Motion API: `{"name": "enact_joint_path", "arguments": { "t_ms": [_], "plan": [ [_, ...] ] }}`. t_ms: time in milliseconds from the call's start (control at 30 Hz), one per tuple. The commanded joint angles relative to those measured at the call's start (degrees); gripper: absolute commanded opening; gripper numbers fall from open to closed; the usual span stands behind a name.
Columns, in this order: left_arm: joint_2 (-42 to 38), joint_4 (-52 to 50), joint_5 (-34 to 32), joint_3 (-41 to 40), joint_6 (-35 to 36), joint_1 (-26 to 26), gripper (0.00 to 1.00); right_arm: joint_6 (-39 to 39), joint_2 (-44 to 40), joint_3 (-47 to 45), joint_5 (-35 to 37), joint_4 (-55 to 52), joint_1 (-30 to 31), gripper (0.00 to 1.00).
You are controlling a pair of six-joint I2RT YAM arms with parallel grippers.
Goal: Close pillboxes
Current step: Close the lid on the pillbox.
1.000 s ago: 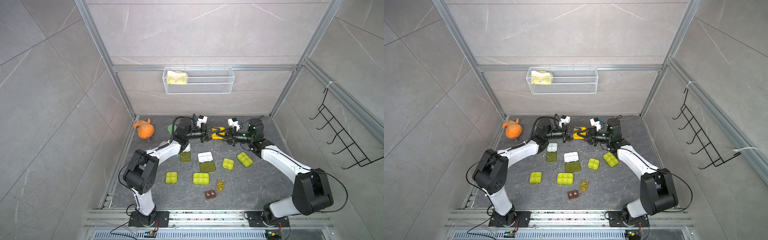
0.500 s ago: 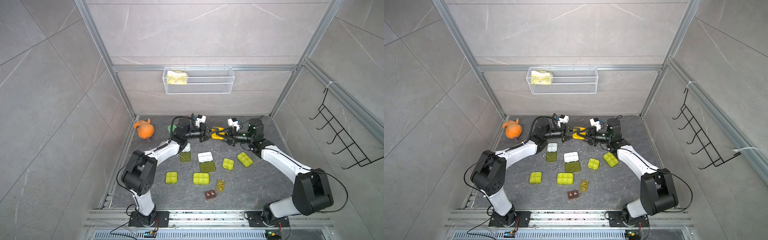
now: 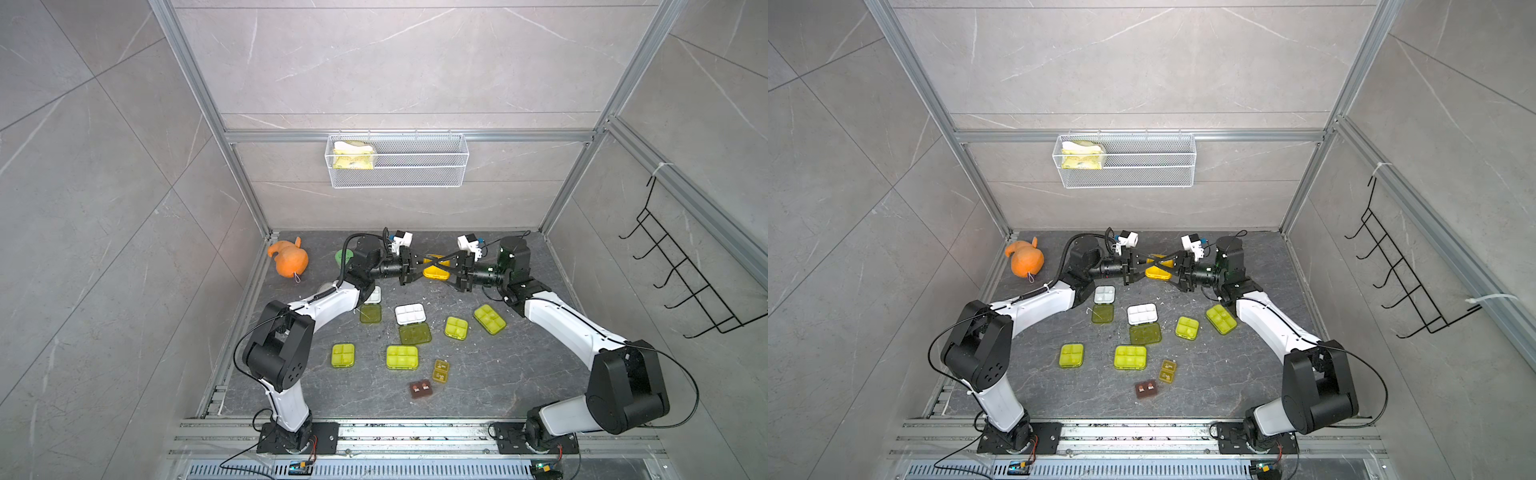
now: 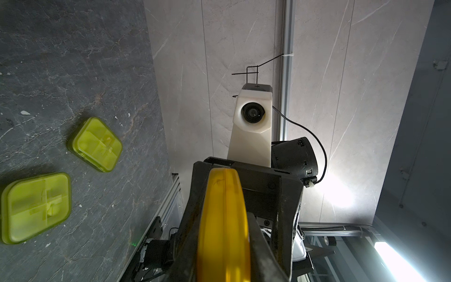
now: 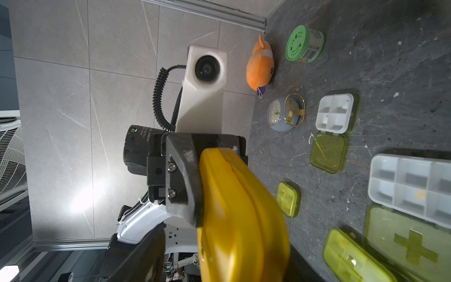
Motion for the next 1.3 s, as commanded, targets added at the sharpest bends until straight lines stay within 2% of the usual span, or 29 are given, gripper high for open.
{"name": "enact_joint_path", "arguments": {
  "t_ms": [0,167,400,667,933,1067,1100,1267],
  "plan": [
    [-2.00,3.87,1.40,0.98,-0.93,-0.15,0.18,2.97,0.92,-0.08,1.12,5.78,-0.57,0.65],
    [-2.09,3.60,1.77,1.29,-1.04,-0.06,0.18,5.68,1.75,0.30,2.38,10.07,-0.85,0.60],
    [-1.78,3.62,2.42,1.91,-1.28,-0.05,0.18,7.76,2.39,-0.40,3.72,13.13,-1.26,0.44],
    [-1.45,4.60,2.76,1.90,-2.07,0.29,0.18,8.65,2.57,-0.79,5.03,14.54,-1.42,0.33],
    [-2.02,4.85,2.76,0.94,-2.32,0.66,0.18,10.24,2.80,-1.85,5.74,17.01,-1.53,0.32],
    [-1.86,4.88,2.73,1.18,-2.34,0.66,0.18,10.58,2.35,-2.29,5.83,17.31,-1.96,0.46],
    [-1.65,4.87,2.77,1.38,-2.34,0.61,0.18,10.63,2.22,-2.38,5.80,17.32,-2.00,0.47],
    [-1.35,4.88,2.68,1.91,-2.42,0.66,0.18,11.20,1.56,-3.17,5.81,18.19,-2.89,0.40]
  ]
}}
